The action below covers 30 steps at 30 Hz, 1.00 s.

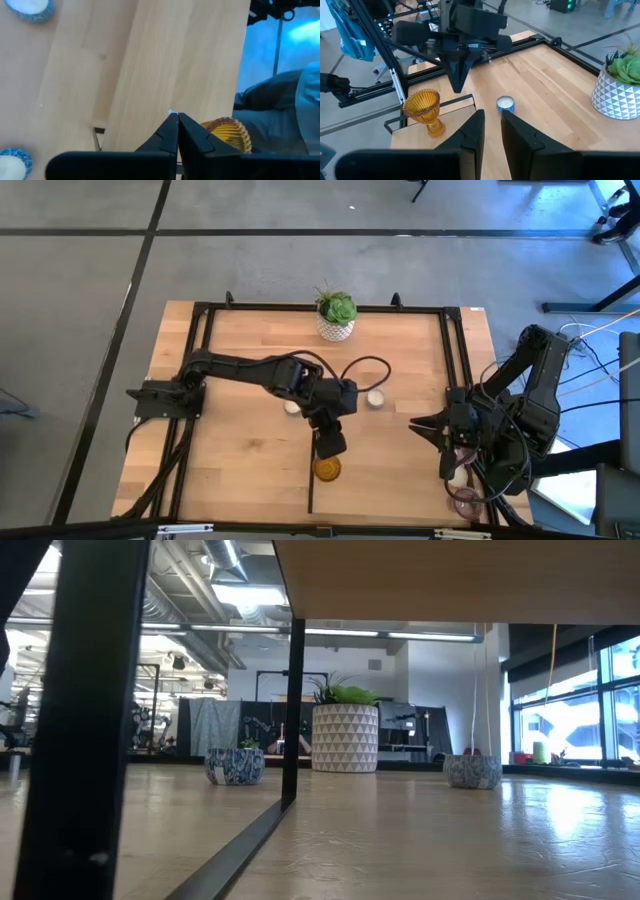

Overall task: Pick & Place candle stick holders
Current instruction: Put the yellow glass candle holder on the shelf

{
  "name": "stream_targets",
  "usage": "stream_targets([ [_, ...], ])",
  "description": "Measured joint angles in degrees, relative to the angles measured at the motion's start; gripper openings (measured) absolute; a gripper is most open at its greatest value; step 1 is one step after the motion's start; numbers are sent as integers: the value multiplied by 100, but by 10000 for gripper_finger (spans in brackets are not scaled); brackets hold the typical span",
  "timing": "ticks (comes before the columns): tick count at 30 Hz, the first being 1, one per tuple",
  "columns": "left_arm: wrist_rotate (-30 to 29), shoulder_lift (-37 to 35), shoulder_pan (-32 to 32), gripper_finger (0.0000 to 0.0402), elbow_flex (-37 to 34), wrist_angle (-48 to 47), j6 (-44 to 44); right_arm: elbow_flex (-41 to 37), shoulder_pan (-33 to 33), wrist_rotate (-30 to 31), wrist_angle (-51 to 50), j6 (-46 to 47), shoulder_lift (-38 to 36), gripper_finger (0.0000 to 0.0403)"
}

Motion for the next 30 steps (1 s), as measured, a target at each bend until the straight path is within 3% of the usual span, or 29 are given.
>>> stream_targets([
  [30, 429, 379, -293, 2, 0, -226, 125, 0, 11, -106, 49, 61, 4, 66],
])
